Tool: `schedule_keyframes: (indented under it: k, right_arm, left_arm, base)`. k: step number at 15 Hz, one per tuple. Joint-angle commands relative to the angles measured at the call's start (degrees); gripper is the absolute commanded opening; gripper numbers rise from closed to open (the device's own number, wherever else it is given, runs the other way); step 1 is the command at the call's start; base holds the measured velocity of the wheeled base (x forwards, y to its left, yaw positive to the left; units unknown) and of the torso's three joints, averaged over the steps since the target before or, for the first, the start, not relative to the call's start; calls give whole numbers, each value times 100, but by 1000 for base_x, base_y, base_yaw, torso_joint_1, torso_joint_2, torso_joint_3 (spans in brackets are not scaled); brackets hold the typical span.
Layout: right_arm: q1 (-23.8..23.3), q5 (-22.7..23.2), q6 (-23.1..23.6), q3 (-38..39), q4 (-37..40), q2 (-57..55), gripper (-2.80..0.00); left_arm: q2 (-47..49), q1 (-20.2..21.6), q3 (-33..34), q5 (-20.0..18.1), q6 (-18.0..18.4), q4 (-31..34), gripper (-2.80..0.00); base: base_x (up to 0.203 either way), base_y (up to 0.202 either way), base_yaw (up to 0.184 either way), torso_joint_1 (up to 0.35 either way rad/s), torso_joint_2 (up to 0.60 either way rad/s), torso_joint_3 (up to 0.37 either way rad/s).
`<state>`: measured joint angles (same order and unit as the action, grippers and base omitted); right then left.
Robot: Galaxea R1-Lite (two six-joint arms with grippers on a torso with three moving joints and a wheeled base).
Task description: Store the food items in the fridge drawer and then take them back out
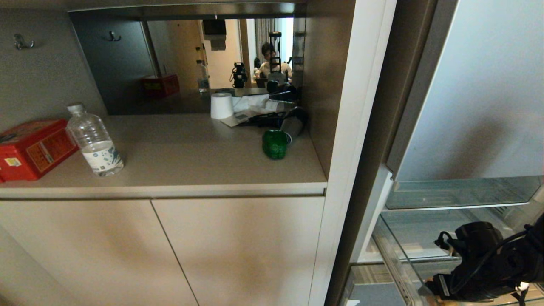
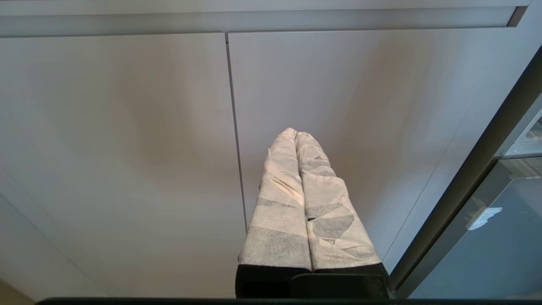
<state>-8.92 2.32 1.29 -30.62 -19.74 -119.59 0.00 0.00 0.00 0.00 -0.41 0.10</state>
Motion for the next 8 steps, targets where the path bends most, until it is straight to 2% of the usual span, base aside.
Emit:
schedule_keyframes:
  k: [1,8]
  right_arm:
    - [5,6,3,13,-13,17,0]
    - [5,-3,3,13,-4,-65,0]
  left_arm:
    - [0,0,0,0,-2,-1,-280]
    - [0,0,0,0,-2,-1,-280]
  base:
    - [0,0,0,0,0,0]
    - [0,0,0,0,0,0]
